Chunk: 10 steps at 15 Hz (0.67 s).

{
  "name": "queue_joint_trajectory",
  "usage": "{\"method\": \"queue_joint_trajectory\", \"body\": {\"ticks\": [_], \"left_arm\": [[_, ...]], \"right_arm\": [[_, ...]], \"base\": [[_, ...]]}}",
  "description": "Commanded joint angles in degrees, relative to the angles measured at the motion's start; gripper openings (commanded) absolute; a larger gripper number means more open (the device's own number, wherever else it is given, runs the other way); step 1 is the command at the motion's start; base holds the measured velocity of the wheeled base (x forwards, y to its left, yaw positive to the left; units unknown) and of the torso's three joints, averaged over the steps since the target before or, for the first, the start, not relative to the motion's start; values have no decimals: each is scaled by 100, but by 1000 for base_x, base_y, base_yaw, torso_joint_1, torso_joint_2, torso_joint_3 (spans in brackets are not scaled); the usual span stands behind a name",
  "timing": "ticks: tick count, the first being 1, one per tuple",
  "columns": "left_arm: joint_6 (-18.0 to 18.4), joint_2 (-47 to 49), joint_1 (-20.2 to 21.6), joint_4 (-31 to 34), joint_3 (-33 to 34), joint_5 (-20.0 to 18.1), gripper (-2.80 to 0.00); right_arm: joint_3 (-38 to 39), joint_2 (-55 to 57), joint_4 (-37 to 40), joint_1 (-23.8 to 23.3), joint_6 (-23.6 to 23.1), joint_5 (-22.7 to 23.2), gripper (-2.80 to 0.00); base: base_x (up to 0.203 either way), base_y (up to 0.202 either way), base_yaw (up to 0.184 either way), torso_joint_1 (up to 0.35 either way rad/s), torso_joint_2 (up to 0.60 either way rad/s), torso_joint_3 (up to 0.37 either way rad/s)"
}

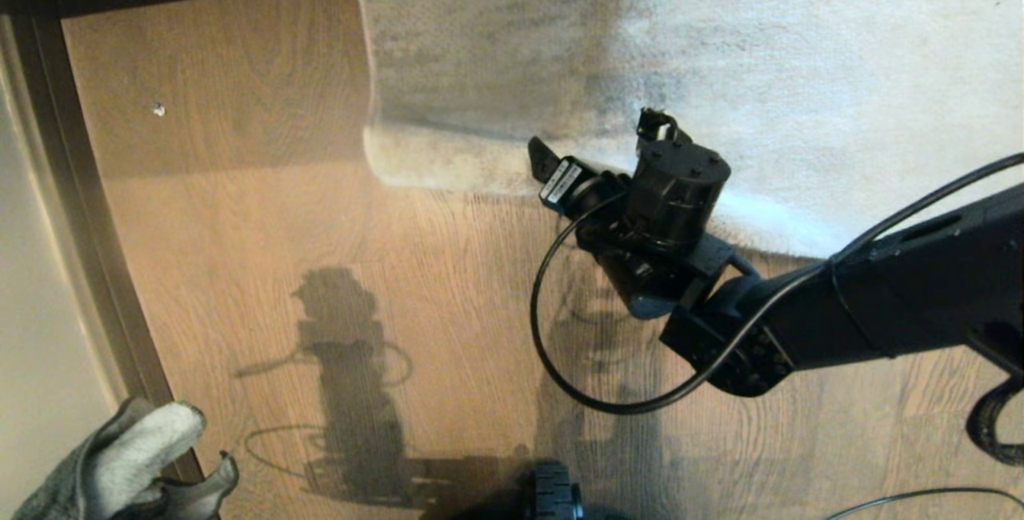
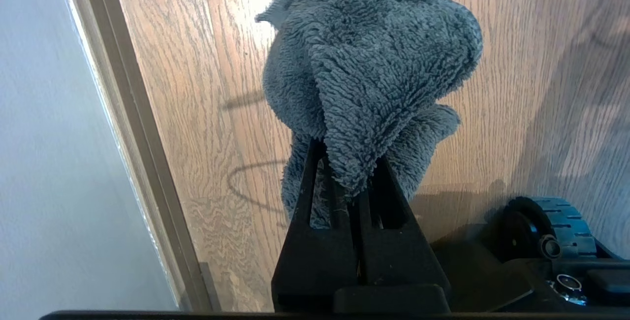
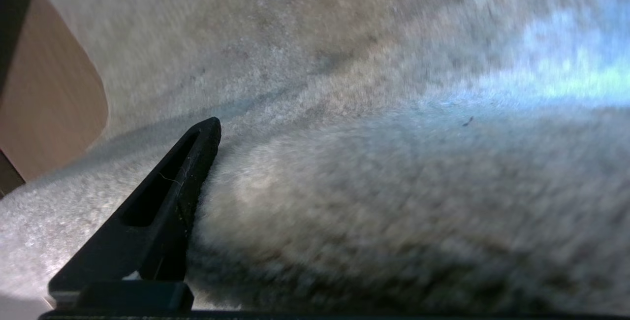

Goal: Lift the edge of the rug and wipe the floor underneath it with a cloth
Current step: Lift up the carpet

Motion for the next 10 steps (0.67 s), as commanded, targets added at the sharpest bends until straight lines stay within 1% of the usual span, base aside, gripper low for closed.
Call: {"method": "queue_joint_trajectory", "body": {"ticks": [1, 2, 5, 6, 8, 10], "left_arm": [[-2, 0, -1, -3, 2, 4, -280], [-2, 0, -1, -3, 2, 4, -280], [-2, 0, -1, -3, 2, 4, -280], [-2, 0, -1, -3, -6, -1, -280], [-2, 0, -1, -3, 1, -4, -280], [-2, 0, -1, -3, -6, 4, -280]], "right_arm": [[131, -114, -8, -185, -112, 75, 0], [373, -129, -13, -196, -231, 106, 0], [1097, -303, -37, -229, -823, 116, 0], [1336, -384, -13, -263, -953, 118, 0], [1826, -495, 26, -316, -1054, 128, 0], [2080, -544, 42, -361, -1079, 118, 0]], "base": [[0, 0, 0, 0, 0, 0], [0, 0, 0, 0, 0, 0], [0, 0, 0, 0, 0, 0], [0, 0, 0, 0, 0, 0], [0, 0, 0, 0, 0, 0], [0, 0, 0, 0, 0, 0]]}}
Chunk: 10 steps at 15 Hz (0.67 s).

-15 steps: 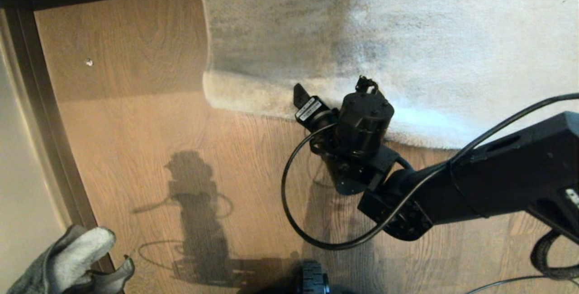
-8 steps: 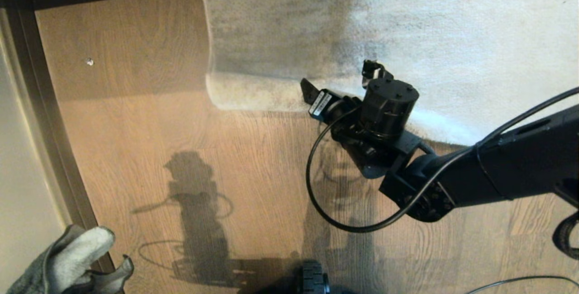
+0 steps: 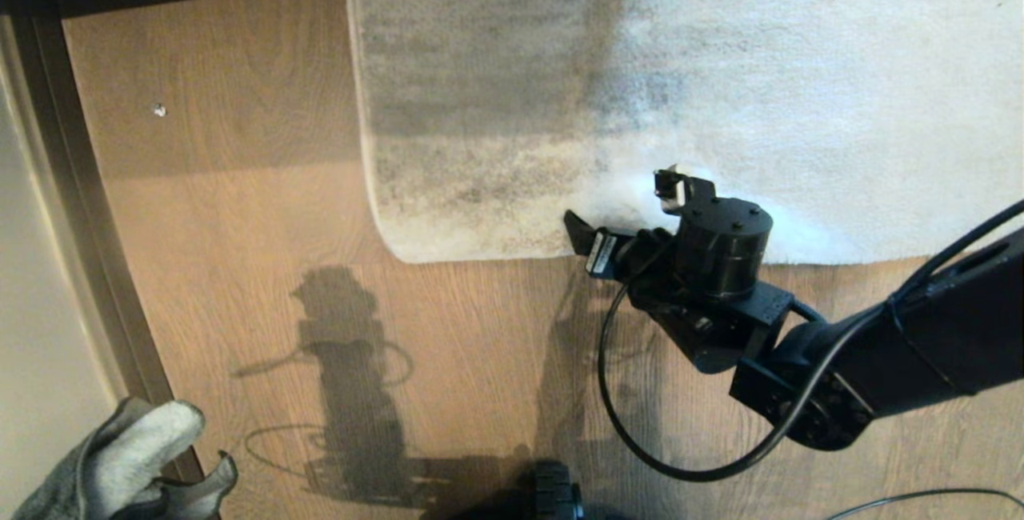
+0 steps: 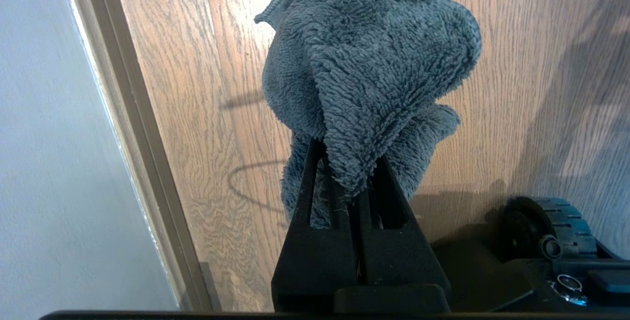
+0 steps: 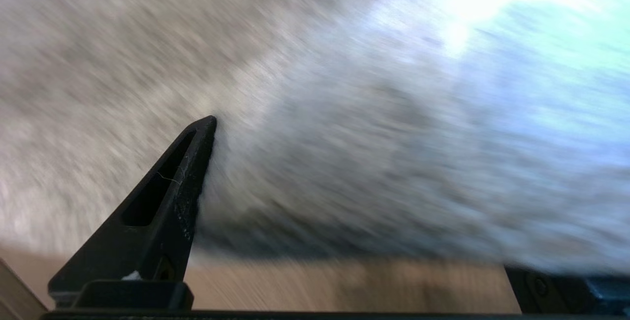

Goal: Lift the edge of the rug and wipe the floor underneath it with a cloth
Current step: Lift up the carpet

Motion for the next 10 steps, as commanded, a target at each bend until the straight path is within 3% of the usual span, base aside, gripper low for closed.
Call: {"method": "queue_joint_trajectory", "body": {"ticks": [1, 6, 10], "left_arm": [[4, 0, 1, -2, 5, -4, -280], [-5, 0, 1, -2, 5, 4, -280], [-5, 0, 1, -2, 5, 2, -280]], "right_arm": [[224, -109, 15, -60, -18, -38, 0], [1151, -420, 18, -290, 2, -31, 0], [1313, -569, -42, -545, 27, -31, 0]], "base": [[0, 0, 0, 0, 0, 0], [0, 0, 0, 0, 0, 0], [0, 0, 0, 0, 0, 0]]}}
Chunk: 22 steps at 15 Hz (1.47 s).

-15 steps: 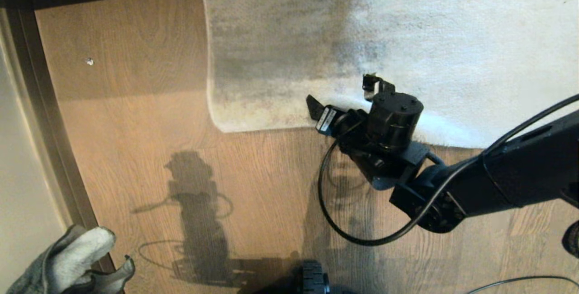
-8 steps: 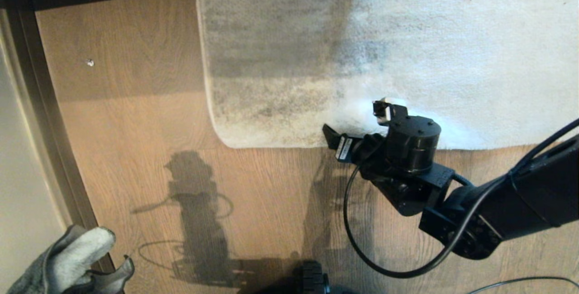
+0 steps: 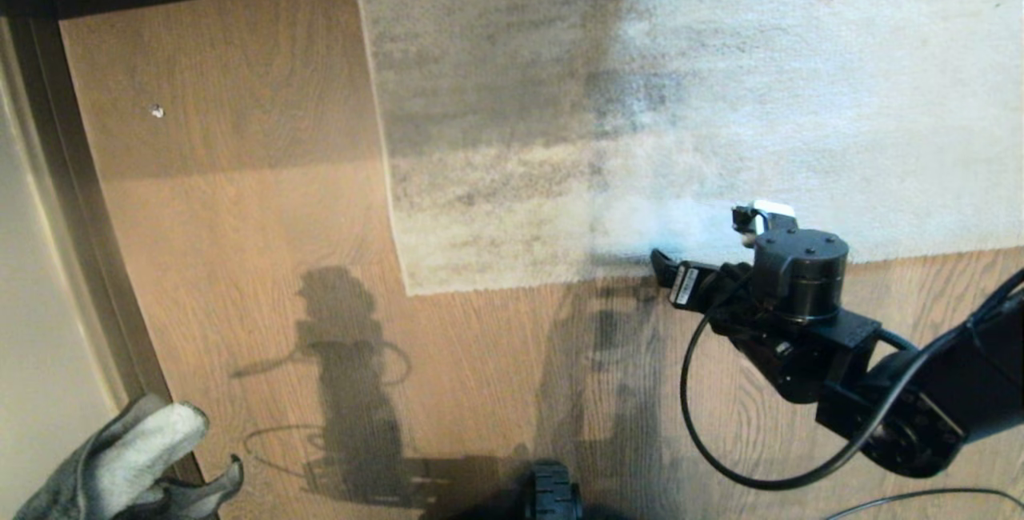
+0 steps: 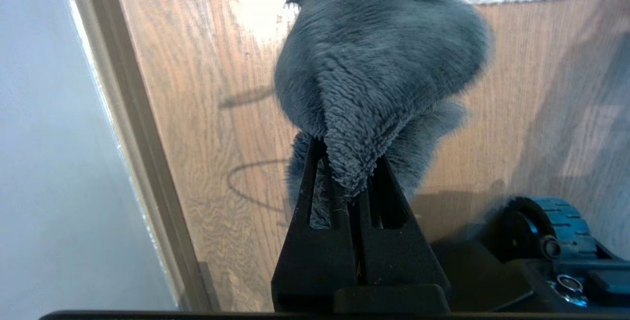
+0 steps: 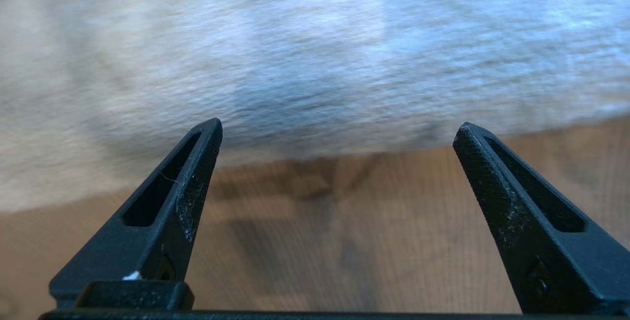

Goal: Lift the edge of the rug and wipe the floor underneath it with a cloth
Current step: Lift up the carpet

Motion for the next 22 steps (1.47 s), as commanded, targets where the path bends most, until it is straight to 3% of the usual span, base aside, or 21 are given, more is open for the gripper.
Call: {"method": "queue_joint_trajectory", "body": {"ticks": [1, 3, 4, 6, 9, 12, 14, 17, 22], "left_arm": [[-5, 0, 3, -4, -8, -6, -280], [-5, 0, 3, -4, 0, 0, -280], [-5, 0, 3, -4, 0, -3, -280], [-1, 0, 3, -4, -8, 2, -280], [-5, 0, 3, -4, -9, 0, -280], [-5, 0, 3, -4, 0, 2, -280], [-5, 0, 3, -4, 0, 2, -280], [0, 0, 3, -4, 0, 2, -280], [-5, 0, 3, -4, 0, 2, -280]], "right_arm": [[17, -109, -26, -55, 40, 53, 0], [7, -160, 1, 92, 511, 82, 0], [-1, -162, 30, 262, 988, 133, 0], [-10, -163, 342, 669, 2058, 505, 0], [-129, -51, 454, 1111, 3722, 1492, 0], [-839, 551, 249, 1542, 5450, 1803, 0], [-1176, 966, 176, 1895, 5603, 1756, 0], [-1415, 1411, 112, 2313, 5075, 1349, 0], [-1671, 1934, 432, 2407, 4426, 383, 0]], "base": [[0, 0, 0, 0, 0, 0], [0, 0, 0, 0, 0, 0], [0, 0, 0, 0, 0, 0], [0, 0, 0, 0, 0, 0], [0, 0, 0, 0, 0, 0], [0, 0, 0, 0, 0, 0], [0, 0, 0, 0, 0, 0], [0, 0, 0, 0, 0, 0], [0, 0, 0, 0, 0, 0]]}}
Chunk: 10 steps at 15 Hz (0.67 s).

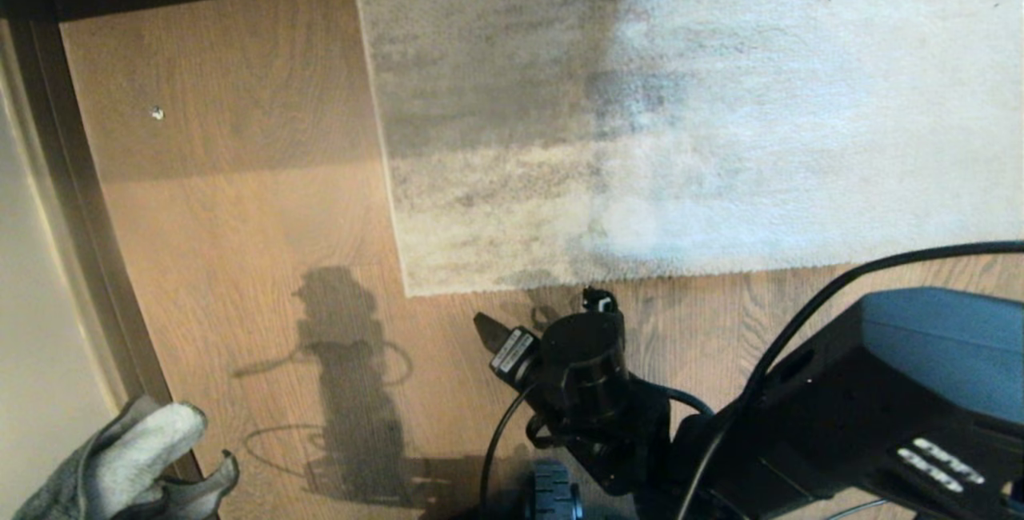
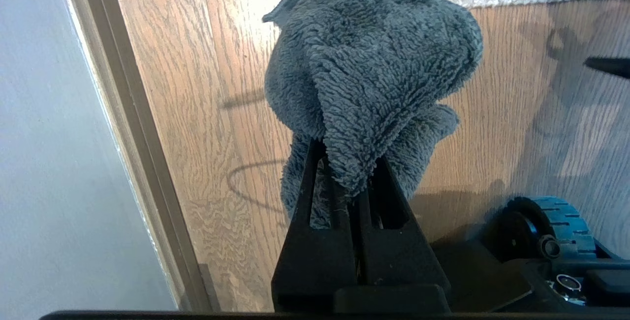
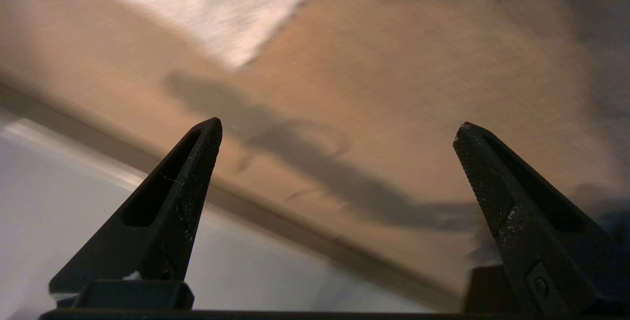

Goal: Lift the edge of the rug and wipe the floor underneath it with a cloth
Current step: Lift up the carpet

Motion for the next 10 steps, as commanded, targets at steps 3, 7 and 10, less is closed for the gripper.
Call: {"method": "queue_joint_trajectory", "body": {"ticks": [3, 7, 10], "left_arm": [[-2, 0, 1, -3, 2, 2, -280], [-2, 0, 1, -3, 2, -2, -280], [-2, 0, 1, -3, 2, -7, -280]], "right_arm": [[-454, 596, 189, 15, 17, -650, 0], [-999, 1039, 49, -12, -25, -1170, 0], [-1027, 1182, -745, -64, -383, -1232, 0]], "base": [[0, 0, 0, 0, 0, 0], [0, 0, 0, 0, 0, 0], [0, 0, 0, 0, 0, 0]]}}
